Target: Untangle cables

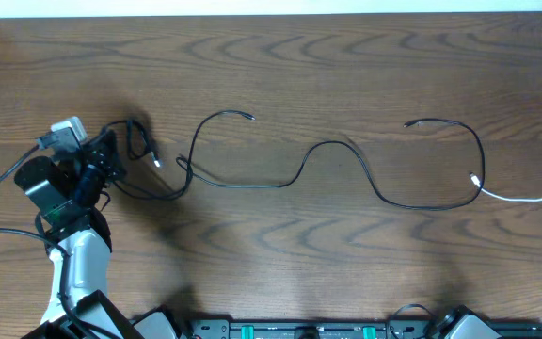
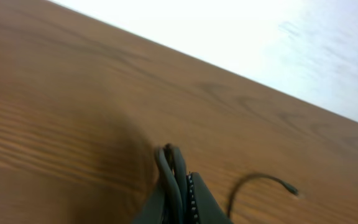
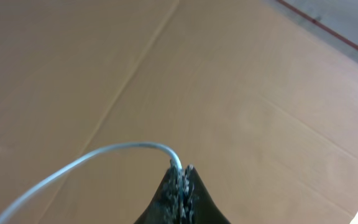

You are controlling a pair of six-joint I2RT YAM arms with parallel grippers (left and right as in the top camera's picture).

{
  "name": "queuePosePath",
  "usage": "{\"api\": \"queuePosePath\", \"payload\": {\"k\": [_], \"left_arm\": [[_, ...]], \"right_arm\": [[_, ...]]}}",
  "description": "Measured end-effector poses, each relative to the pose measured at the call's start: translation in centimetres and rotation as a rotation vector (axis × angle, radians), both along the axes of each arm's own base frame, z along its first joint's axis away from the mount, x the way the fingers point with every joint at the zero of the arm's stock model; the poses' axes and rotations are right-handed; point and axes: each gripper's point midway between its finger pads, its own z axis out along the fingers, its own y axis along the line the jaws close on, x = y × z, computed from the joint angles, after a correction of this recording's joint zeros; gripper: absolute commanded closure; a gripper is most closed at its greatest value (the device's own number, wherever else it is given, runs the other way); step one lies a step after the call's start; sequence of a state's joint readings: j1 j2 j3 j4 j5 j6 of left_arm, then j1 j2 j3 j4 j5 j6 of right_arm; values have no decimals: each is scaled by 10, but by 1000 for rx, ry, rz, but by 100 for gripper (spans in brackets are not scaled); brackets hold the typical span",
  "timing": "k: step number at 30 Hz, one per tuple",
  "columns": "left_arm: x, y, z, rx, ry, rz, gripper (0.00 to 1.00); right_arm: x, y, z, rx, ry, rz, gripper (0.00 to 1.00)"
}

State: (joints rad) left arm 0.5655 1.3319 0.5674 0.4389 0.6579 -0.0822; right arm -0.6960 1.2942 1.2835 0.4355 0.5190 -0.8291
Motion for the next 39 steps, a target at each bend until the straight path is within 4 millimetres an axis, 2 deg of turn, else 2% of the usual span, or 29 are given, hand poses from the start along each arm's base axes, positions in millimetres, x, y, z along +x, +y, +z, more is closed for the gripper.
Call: {"api": "queuePosePath", "payload": {"k": [2,5,10,17,20,23,28,34,37,39], "left_arm": [[3,9,9,35,-35,39,93],[6,33,22,54,-79,175,93],[-4,80,28,12,-100,479,92],[-30,123,28,10,-99,736,93],[-49,147,27,14,-99,833,93],[-76,174,22,15,-77,940,93],[-131,214,7,3,-9,1114,93],[-187,242,-7,-20,53,1272,92],[-194,245,-9,-23,60,1291,93],[-192,244,-9,-29,57,1277,93]], "right_arm": [[10,-2,-15,47,52,30,99],[21,-2,-31,96,101,76,99],[26,0,-34,103,105,105,99],[29,0,-41,127,120,120,99],[30,-1,-46,145,125,124,99],[31,-1,-50,161,131,127,99],[32,-2,-58,188,152,130,99],[33,-3,-66,212,175,129,99],[35,-6,-70,198,225,112,99],[34,-12,-68,178,234,84,99]]}}
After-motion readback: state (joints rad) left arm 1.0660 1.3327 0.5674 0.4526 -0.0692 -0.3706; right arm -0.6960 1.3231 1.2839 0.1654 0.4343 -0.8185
